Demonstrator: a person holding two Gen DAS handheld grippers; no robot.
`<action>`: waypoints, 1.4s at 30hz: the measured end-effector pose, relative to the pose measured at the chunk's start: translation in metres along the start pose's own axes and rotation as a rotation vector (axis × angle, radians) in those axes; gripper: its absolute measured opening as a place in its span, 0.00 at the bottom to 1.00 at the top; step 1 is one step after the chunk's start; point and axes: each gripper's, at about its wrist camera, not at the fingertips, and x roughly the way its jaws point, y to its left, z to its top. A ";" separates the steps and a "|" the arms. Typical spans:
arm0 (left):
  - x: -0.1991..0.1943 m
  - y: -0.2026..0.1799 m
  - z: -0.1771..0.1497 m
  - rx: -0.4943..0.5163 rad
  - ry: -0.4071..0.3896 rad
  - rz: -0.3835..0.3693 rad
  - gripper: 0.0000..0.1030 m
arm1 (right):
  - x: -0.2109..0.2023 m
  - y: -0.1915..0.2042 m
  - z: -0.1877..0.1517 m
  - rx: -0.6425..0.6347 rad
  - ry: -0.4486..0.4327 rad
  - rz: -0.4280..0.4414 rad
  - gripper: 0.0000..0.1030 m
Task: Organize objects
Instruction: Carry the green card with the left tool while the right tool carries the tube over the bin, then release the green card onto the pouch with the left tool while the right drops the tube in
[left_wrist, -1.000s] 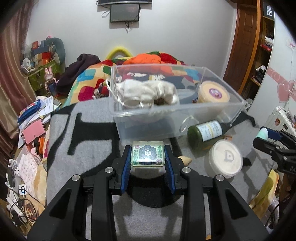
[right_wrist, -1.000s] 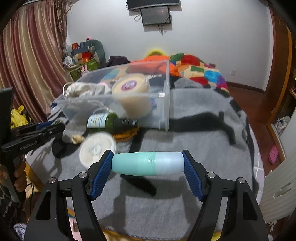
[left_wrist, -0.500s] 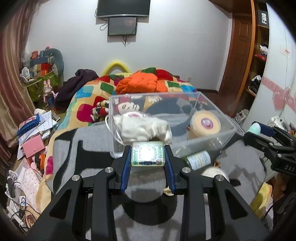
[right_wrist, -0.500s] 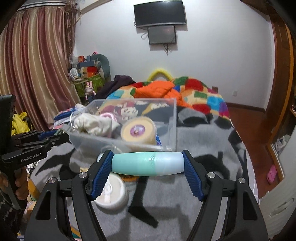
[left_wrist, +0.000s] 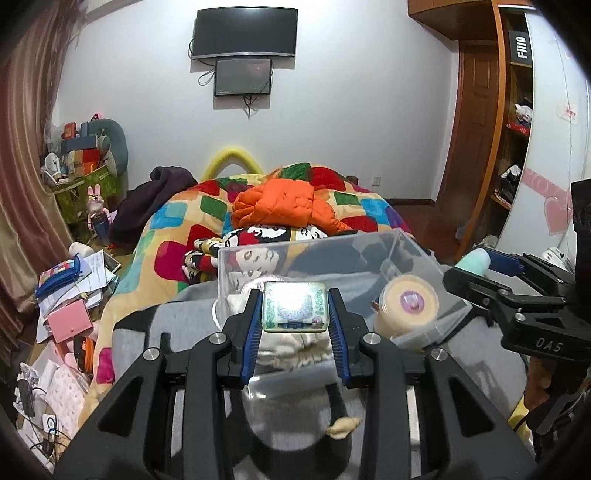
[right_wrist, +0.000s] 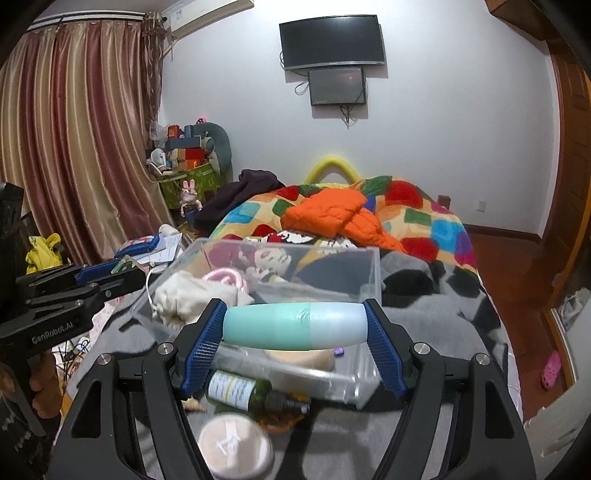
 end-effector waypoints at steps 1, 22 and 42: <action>0.002 0.001 0.001 -0.003 0.001 -0.001 0.33 | 0.003 0.000 0.002 -0.003 -0.001 -0.003 0.69; 0.061 0.019 -0.003 -0.049 0.094 0.014 0.33 | 0.091 -0.010 0.019 0.006 0.137 -0.050 0.69; 0.082 0.022 -0.011 -0.028 0.127 0.041 0.33 | 0.125 -0.012 0.011 -0.011 0.255 -0.074 0.69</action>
